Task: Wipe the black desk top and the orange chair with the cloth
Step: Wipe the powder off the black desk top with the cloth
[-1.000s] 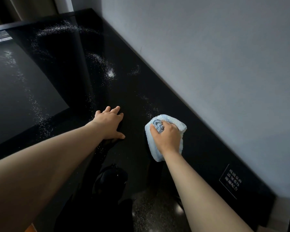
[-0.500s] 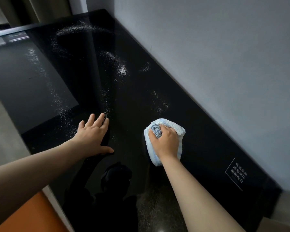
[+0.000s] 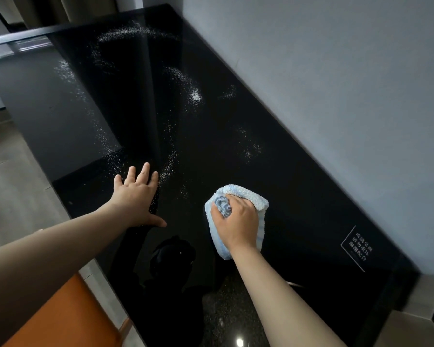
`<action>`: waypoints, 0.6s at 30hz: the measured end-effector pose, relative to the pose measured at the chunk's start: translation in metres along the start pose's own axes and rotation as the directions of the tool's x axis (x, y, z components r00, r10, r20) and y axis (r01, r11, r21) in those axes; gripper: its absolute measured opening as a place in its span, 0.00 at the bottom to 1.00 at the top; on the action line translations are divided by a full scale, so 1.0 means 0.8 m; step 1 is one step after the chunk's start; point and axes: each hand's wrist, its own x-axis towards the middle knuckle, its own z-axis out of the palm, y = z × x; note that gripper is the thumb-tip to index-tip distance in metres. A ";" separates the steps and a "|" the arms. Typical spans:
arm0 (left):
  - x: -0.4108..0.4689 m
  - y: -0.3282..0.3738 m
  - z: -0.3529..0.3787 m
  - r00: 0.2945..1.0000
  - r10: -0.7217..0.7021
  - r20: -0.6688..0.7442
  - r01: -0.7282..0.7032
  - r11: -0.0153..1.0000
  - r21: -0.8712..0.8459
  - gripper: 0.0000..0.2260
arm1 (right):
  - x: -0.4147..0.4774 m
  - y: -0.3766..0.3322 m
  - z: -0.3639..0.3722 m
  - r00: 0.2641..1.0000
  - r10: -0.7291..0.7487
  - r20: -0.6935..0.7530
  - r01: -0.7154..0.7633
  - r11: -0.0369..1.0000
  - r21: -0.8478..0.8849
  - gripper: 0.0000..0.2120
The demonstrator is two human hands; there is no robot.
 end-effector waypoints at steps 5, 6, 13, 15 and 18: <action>-0.001 0.000 0.001 1.000 0.002 -0.025 -0.003 1.000 -0.021 0.61 | -0.021 -0.014 0.007 1.000 -0.011 -0.012 0.011 1.000 -0.004 0.14; -0.002 0.000 0.001 1.000 0.002 -0.030 -0.003 1.000 -0.017 0.61 | -0.025 -0.017 0.008 1.000 -0.012 -0.028 0.012 1.000 -0.002 0.14; -0.009 -0.005 0.003 0.999 0.012 -0.050 -0.015 0.999 -0.046 0.60 | -0.056 -0.044 0.015 1.000 -0.002 -0.004 0.002 1.000 -0.006 0.18; -0.017 -0.005 0.009 0.997 0.025 -0.074 -0.029 0.998 -0.050 0.58 | -0.066 -0.051 0.016 1.000 -0.002 0.004 0.002 1.000 0.000 0.17; -0.038 -0.010 0.020 0.992 0.079 -0.099 -0.088 0.992 -0.091 0.55 | -0.079 -0.062 0.019 1.000 -0.008 0.015 0.008 1.000 -0.002 0.15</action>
